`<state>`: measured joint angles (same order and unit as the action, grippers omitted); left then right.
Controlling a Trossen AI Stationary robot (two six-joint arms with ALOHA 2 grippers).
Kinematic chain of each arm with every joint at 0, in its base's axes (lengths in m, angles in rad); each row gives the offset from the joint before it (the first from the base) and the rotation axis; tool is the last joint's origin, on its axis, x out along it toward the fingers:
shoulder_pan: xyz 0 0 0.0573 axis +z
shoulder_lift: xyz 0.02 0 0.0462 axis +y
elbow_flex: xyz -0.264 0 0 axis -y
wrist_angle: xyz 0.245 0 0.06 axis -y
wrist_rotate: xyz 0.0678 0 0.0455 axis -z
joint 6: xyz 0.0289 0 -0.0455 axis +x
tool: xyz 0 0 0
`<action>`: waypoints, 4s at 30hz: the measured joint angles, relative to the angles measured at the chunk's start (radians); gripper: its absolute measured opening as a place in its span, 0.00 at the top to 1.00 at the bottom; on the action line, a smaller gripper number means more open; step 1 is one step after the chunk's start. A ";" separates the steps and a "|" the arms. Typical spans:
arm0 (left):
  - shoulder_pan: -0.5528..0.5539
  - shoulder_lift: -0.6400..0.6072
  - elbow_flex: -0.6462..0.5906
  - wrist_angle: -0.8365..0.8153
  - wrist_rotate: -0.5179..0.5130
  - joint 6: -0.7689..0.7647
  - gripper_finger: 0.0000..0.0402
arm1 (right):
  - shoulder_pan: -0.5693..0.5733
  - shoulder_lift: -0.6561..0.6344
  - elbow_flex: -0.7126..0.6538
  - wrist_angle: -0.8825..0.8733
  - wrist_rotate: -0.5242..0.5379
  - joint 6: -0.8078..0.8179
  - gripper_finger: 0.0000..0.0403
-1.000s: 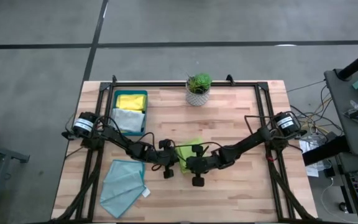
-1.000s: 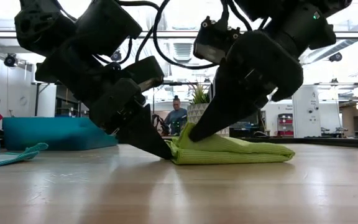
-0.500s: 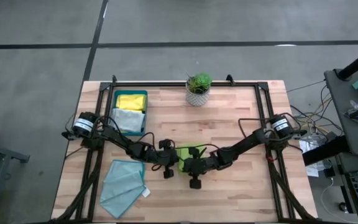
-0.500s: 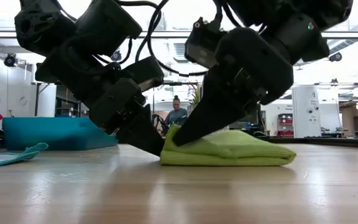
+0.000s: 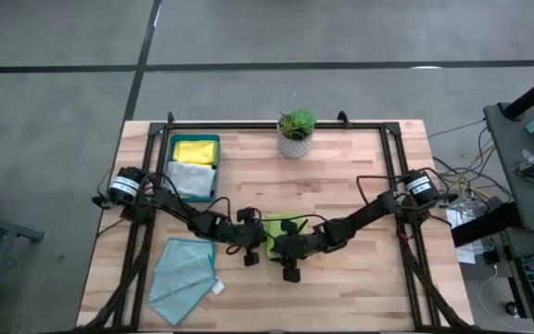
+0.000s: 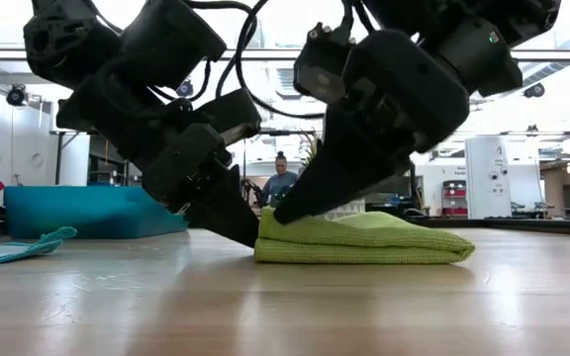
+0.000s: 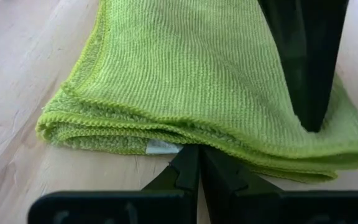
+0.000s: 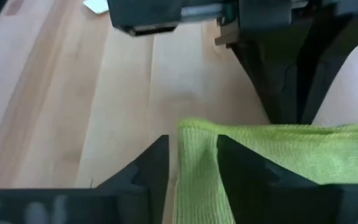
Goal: Fold microfiber towels
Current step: Fold the green towel
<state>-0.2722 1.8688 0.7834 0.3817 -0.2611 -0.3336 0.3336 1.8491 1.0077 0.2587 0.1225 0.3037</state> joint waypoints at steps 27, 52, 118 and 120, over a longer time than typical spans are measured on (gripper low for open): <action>0.004 -0.016 0.000 -0.031 0.013 0.009 0.99 | -0.284 -0.168 0.000 -0.258 -0.095 -0.428 0.64; 0.004 -0.016 0.000 -0.026 0.011 0.008 0.99 | -0.354 -0.033 0.000 -0.118 -0.336 -0.498 0.82; 0.004 -0.026 0.001 -0.039 0.020 -0.027 0.76 | -0.353 0.015 0.035 -0.045 -0.226 -0.380 0.70; 0.005 -0.033 0.000 -0.056 0.021 -0.028 0.75 | -0.353 0.002 0.035 -0.047 -0.227 -0.373 0.68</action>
<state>-0.2676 1.8354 0.7836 0.3262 -0.2402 -0.3616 -0.0196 1.8515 1.0431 0.2114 -0.1043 -0.0688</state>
